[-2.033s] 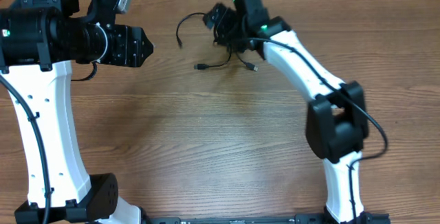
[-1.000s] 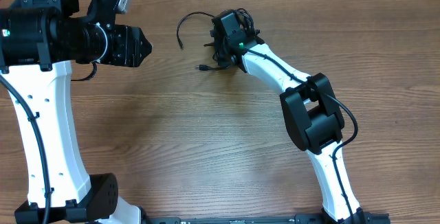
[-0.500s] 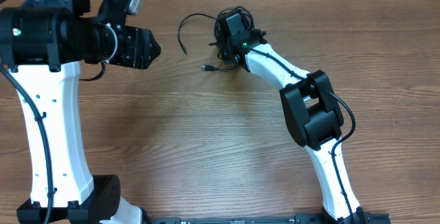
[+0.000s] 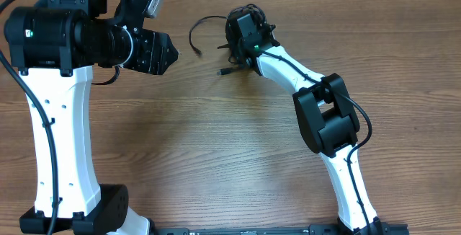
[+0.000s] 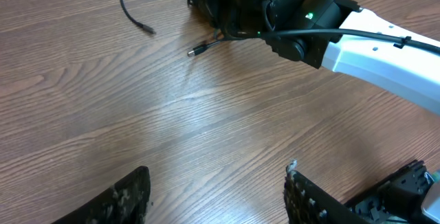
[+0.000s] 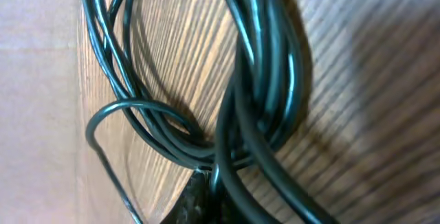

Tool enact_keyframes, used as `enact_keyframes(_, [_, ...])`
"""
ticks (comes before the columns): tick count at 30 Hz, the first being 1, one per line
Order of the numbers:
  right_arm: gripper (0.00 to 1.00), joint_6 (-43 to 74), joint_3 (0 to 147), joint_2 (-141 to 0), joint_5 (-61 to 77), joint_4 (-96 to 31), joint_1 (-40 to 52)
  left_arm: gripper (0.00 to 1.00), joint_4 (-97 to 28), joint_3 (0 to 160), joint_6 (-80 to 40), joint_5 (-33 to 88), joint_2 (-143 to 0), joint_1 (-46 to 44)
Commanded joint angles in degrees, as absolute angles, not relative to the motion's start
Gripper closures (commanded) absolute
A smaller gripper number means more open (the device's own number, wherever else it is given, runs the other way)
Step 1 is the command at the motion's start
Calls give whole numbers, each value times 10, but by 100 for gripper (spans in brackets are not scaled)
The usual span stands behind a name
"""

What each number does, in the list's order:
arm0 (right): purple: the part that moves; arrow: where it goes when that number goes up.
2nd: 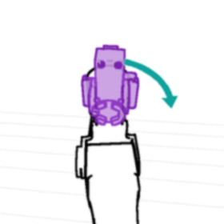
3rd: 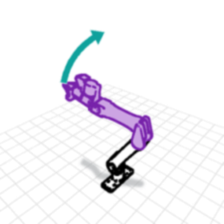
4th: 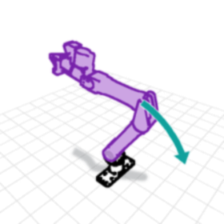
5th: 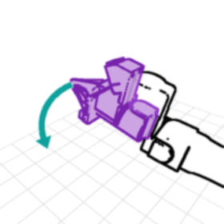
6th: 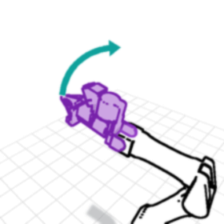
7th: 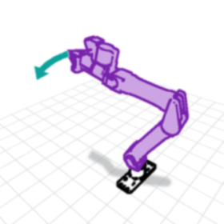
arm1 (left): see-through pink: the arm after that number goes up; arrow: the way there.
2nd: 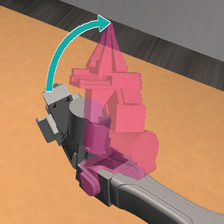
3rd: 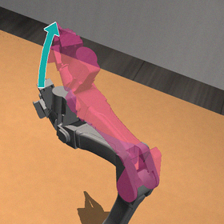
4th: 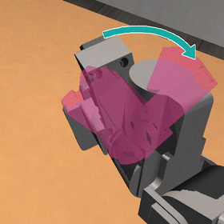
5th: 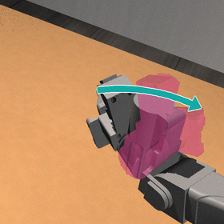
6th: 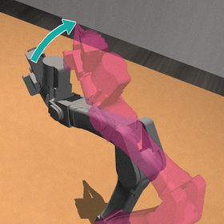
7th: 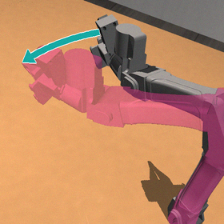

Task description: Untangle cables

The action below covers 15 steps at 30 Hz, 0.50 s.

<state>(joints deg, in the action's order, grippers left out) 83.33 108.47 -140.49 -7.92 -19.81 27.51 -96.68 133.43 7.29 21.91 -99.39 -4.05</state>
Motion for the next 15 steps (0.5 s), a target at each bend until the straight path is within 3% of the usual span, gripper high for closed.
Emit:
enact_keyframes(1, [96,754,1088,-1412,-87,-204,272,38,-968,1332,77,225,-990,-42])
enact_keyframes(11, [96,567,1124,-1275,-58,-332,268,37,-968,1332,77,177,-990,-42])
enact_keyframes(13, [96,507,1133,-1219,-57,-385,268,32,-967,1332,77,158,-990,-41])
enact_keyframes(15, [96,470,1137,-1176,-57,-436,268,20,-964,1332,77,148,-991,-41])
